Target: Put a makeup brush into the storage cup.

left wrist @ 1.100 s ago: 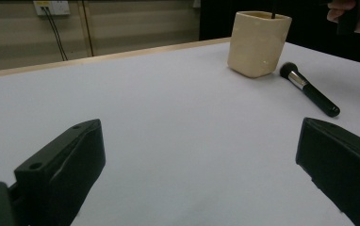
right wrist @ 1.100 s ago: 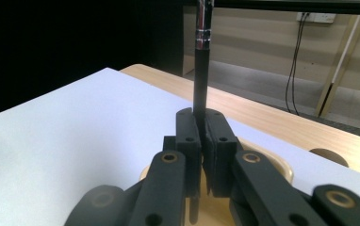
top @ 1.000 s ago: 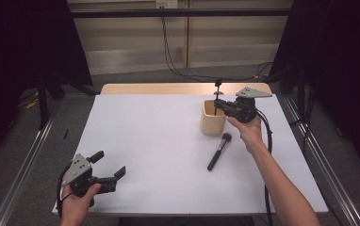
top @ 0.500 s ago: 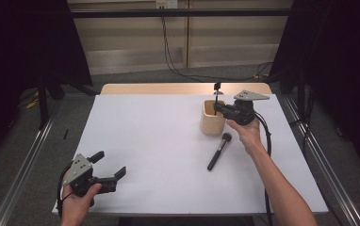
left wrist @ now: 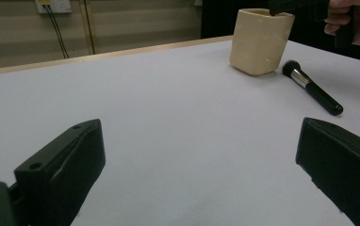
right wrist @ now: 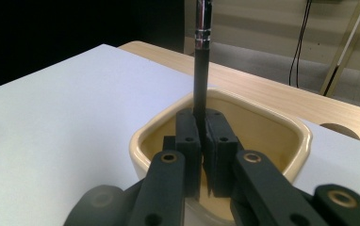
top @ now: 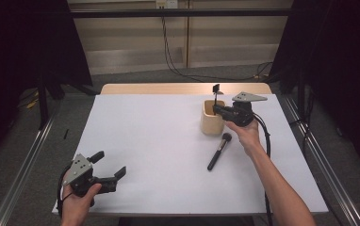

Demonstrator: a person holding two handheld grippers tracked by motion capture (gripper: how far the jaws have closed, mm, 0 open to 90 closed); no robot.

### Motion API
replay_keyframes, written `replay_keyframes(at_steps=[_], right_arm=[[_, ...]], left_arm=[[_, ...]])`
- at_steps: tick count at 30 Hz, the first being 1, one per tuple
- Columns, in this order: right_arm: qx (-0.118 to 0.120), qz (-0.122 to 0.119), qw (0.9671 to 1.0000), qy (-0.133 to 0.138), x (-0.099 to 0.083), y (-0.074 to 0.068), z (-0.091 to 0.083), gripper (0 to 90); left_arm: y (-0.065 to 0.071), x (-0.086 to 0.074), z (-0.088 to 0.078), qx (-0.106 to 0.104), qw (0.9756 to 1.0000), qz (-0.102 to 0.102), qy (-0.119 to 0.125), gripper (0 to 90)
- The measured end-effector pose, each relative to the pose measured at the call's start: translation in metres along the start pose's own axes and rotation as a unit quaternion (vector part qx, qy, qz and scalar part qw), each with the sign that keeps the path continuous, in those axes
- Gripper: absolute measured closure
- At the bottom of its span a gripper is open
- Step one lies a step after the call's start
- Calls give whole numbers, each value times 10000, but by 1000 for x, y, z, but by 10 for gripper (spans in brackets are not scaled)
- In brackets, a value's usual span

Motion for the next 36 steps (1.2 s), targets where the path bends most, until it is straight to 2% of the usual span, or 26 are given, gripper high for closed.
replay_keyframes(at_steps=[7,14,18,20,22,26,31,36], right_arm=[[-31,53,10000,23,0,0,-1,797],[-29,73,9999,125,-1,0,-4,685],[-66,54,9997,213,-1,-1,-6,543],[-80,48,9996,266,0,-2,-8,437],[-41,49,9995,315,0,-3,-11,406],[-59,6,9994,345,-2,-6,-17,285],[-157,-3,9991,401,-2,-11,-24,142],[-175,28,9988,450,-5,-12,-34,77]], left_arm=[[0,0,0,-2,10000,4,8,20],[-1,0,0,-1,10000,-27,6,20],[-2,0,0,1,10000,-83,26,20],[-3,0,-1,10,10000,-72,11,20],[-3,0,-1,17,10000,-74,14,20],[-3,0,-2,13,10000,-78,19,20],[-2,0,-1,15,10000,-23,16,20],[-2,1,-1,23,10000,-36,36,20]])
Point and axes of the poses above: each handheld gripper's, and its own axes: z roughly forward along the jaws, x roughly out of its top, y roughly to its right, the point moved 1 cm from there along z, roughly forward along the jaws, and after that the axes turned 10 degrees about x, right-handed, at the moved point
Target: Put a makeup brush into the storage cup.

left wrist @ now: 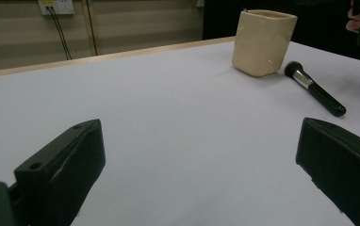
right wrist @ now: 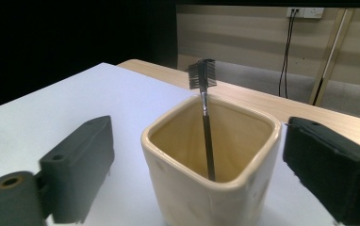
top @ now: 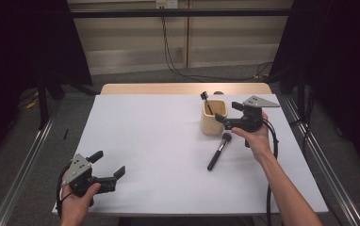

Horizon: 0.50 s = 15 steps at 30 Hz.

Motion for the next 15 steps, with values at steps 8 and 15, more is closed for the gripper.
replay_keyframes(at_steps=[8,15], right_arm=[[22,76,10000,-52,-10,-3,-15,2],[-61,151,9998,-104,-20,-4,-30,6]], left_arm=[[1,0,-1,-8,10000,-14,30,20],[0,1,-2,-13,10000,23,58,20]])
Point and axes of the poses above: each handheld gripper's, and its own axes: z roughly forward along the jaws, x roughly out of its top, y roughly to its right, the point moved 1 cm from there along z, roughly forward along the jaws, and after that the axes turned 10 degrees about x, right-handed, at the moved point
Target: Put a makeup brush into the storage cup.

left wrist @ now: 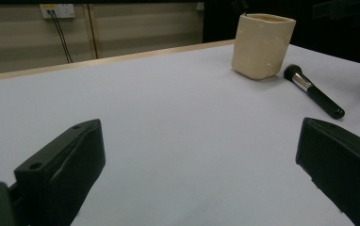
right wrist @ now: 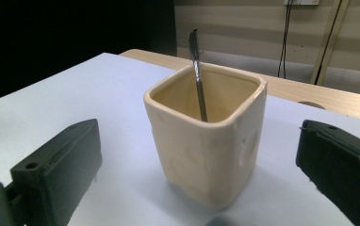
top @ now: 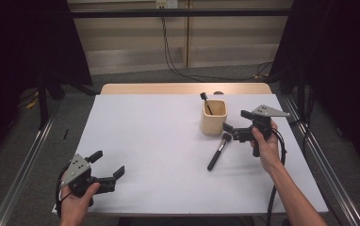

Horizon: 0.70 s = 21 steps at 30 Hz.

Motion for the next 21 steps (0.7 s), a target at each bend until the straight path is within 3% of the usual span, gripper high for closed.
replay_keyframes(at_steps=[7,12,19,21], right_arm=[[-187,-132,9997,-99,-10,-6,-21,9],[-178,-147,9997,-28,-15,-13,-35,12],[-147,-202,9996,-120,-25,-23,-44,13],[-124,-220,9996,-149,-29,-27,-46,14]], left_arm=[[0,0,-1,-9,10000,-15,12,20],[2,0,-1,-33,10000,-72,16,21],[2,-1,-1,-15,10000,-32,-14,21],[1,-1,-1,-29,9999,-101,-8,21]])
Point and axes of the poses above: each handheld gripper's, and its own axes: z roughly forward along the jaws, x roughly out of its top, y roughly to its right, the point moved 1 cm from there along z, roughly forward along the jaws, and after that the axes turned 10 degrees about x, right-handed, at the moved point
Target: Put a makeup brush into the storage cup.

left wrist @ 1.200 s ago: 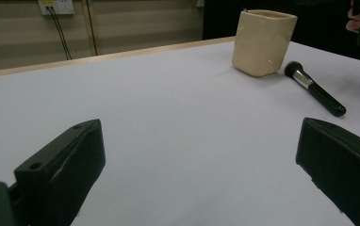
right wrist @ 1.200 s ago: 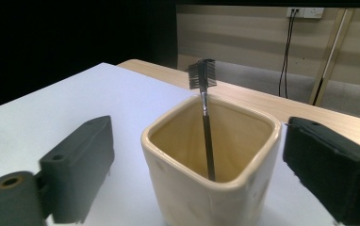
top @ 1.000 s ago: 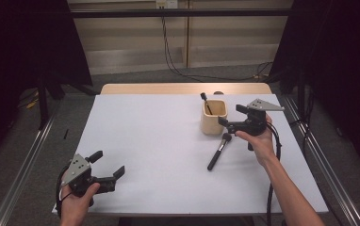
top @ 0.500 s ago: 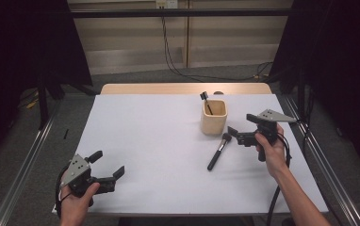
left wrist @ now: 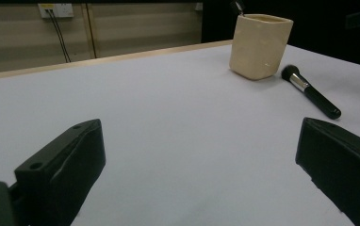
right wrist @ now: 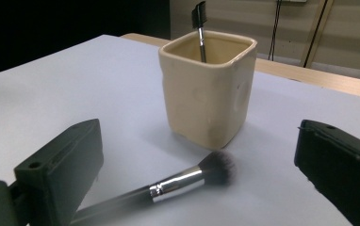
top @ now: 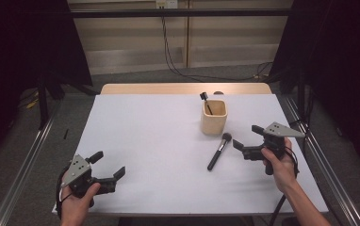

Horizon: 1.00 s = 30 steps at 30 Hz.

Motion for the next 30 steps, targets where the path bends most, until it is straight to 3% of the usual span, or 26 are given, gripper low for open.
replay_keyframes(at_steps=[4,14,22,30], right_arm=[[-4,-31,10000,30,-4,-6,-6,15],[-132,68,9999,84,-20,-15,-27,16],[-270,83,9996,-6,-35,-18,-42,16],[-197,91,9997,-66,-48,-24,-52,18]], left_arm=[[-2,-1,0,53,10000,62,-10,21],[-3,-2,-4,89,10000,0,14,21],[-2,-2,-6,125,9999,-8,11,21],[0,0,-6,101,9999,63,50,21]])
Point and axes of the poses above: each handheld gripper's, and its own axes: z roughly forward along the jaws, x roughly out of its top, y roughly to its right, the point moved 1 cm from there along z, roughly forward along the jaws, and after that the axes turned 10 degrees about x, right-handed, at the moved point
